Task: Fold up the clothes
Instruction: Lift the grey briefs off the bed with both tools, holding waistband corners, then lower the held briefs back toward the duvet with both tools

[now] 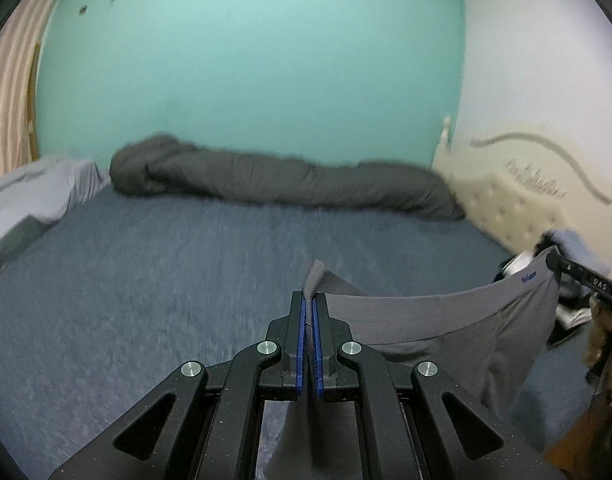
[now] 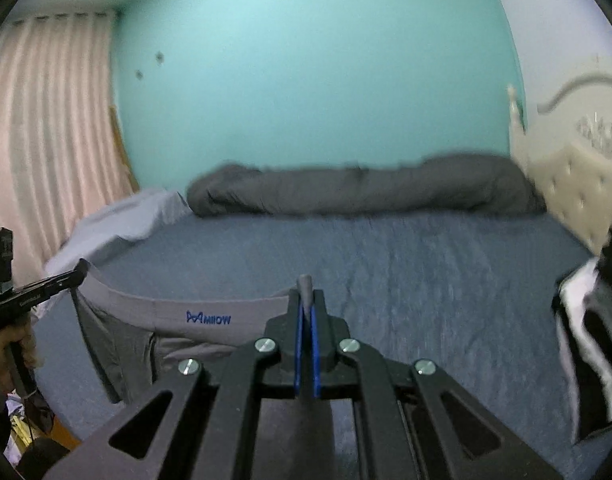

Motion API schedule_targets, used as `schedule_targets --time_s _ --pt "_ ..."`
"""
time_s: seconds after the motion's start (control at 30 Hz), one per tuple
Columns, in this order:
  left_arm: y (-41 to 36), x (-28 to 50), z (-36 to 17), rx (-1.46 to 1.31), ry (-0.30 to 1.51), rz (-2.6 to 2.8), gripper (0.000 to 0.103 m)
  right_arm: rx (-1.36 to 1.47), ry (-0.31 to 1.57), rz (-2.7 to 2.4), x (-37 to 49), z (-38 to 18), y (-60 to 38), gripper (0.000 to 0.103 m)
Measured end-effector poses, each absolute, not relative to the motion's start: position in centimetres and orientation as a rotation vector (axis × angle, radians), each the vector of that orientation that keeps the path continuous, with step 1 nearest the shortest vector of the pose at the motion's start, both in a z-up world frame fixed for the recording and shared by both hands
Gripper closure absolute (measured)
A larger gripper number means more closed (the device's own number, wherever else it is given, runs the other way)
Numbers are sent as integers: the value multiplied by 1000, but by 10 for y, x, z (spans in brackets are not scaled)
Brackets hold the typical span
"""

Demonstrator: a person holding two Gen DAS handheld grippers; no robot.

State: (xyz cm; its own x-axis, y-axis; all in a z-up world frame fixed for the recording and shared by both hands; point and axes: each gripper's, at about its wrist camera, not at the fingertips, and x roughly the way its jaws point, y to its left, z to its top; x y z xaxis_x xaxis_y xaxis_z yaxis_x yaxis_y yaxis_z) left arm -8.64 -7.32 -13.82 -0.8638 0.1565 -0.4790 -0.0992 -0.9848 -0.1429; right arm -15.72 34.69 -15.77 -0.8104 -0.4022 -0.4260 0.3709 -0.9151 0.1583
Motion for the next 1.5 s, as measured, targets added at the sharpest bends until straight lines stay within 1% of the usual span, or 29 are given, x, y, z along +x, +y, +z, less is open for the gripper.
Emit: schedule_targets --time_s 0.17,0.23,0.3,0.43,0.63,0.73,0.77,0.9,0.93,0.97,1.0,1.03,1.07,1.4,1.43,1.47,1.5 --pt "-69 -154 -215 -946 -221 2880 100 833 -104 -2651 -216 -227 341 100" --pt "-69 -173 -236 -989 -241 2873 100 887 -106 -2644 -237 -251 339 100" --pt "-73 -192 -254 -1026 -303 2858 100 926 -111 -2641 -254 -268 337 100" --pt "-83 -227 -277 -1064 -418 2837 100 970 -145 -2634 -287 -292 338 100" --pt "-82 -269 -303 -1142 -477 2815 100 1047 -181 -2635 -320 -320 339 100" --pt "-82 -288 -318 -1194 -551 2773 99 1091 -195 -2635 -330 -334 341 100" --pt "-81 -296 -325 -1241 -546 2750 96 1114 -199 -2630 -333 -339 342 100" --pt "-75 -315 -346 -1361 -452 2698 96 1205 -216 -2609 -345 -362 345 100" --pt "-75 -315 -346 -1357 -420 2703 95 1227 -220 -2604 -348 -368 346 100" --pt "-78 -314 -345 -1351 -418 2706 89 1250 -225 -2598 -351 -373 346 100" --pt "-82 -313 -344 -1345 -422 2710 83 1272 -229 -2592 -354 -379 347 100" --pt "-86 -312 -343 -1339 -427 2713 71 1280 -237 -2585 -355 -381 349 100" --pt "-90 -311 -342 -1333 -431 2716 69 1286 -245 -2578 -356 -382 350 100" --pt "-83 -323 -378 -1397 -468 2567 70 1313 -251 -2545 -356 -387 350 100" --pt "-85 -324 -380 -1389 -507 2550 78 1312 -245 -2544 -356 -387 349 100" --pt "-88 -324 -381 -1387 -527 2545 92 1311 -240 -2543 -356 -387 349 100" --pt "-88 -324 -381 -1385 -531 2548 96 1309 -234 -2542 -357 -388 349 100"
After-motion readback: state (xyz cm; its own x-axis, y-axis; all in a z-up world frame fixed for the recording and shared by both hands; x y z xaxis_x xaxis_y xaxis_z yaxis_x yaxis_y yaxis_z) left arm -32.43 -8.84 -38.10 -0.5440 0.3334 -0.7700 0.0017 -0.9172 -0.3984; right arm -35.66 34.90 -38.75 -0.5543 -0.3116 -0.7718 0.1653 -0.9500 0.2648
